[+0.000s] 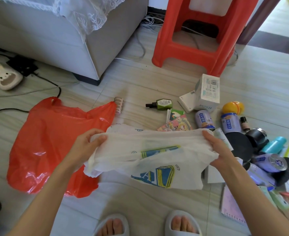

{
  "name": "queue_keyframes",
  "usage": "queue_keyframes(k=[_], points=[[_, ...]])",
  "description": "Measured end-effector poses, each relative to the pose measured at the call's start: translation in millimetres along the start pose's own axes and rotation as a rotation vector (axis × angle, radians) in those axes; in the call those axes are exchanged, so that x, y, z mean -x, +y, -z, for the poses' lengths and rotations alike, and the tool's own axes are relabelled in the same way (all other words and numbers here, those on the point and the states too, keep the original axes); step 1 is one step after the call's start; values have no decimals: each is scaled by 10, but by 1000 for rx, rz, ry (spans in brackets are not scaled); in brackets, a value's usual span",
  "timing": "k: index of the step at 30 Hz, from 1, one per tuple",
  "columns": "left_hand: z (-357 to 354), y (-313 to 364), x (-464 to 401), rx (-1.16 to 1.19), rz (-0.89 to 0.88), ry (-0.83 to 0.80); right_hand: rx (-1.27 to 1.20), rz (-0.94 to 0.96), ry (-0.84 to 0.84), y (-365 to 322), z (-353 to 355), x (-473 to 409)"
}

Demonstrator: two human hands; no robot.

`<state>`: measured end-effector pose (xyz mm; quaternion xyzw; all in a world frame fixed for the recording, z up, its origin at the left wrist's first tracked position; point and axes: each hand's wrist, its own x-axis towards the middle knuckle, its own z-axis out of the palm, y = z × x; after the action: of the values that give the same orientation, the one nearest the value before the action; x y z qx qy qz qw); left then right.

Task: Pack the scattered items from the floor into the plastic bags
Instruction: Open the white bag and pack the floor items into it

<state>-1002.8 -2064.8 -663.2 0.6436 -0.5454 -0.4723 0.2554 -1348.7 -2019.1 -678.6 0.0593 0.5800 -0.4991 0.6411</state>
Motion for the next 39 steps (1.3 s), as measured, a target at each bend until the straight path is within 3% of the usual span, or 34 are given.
queue_keyframes(k=[3, 6, 10, 13, 16, 19, 21, 23, 27, 32, 36, 39], points=[[27, -1, -28, -86, 34, -49, 256, 168, -3, -5, 36, -42], [24, -36, -52, -120, 82, 82, 747, 414, 60, 25, 86, -55], [-61, 16, -16, 47, 194, 146, 1335, 1230, 359, 85, 107, 57], [-125, 23, 28, -123, 20, 185, 1457, 1552, 165, 352, -110, 264], [-203, 61, 118, -405, -246, 273, 1672, 1545, -79, 756, -210, 311], [-363, 45, 238, -872, -518, 286, 1973, 1231, -166, 1023, -110, 160], [-482, -21, 229, -1143, -780, 121, 2105, 1023, -182, 1074, -64, 65], [-583, -58, 135, -1314, -928, -124, 2115, 909, -250, 1082, -20, -13], [-770, -61, -119, -1510, -860, -388, 2138, 889, -253, 1059, 19, -30], [-947, 56, -225, -1317, -832, -337, 2238, 1036, -99, 1076, 121, -30], [-904, 113, -285, -916, -464, -128, 2038, 1368, 51, 1141, 216, 76], [-763, 113, -248, -522, -207, -43, 1917, 1518, 15, 1155, 173, 176]])
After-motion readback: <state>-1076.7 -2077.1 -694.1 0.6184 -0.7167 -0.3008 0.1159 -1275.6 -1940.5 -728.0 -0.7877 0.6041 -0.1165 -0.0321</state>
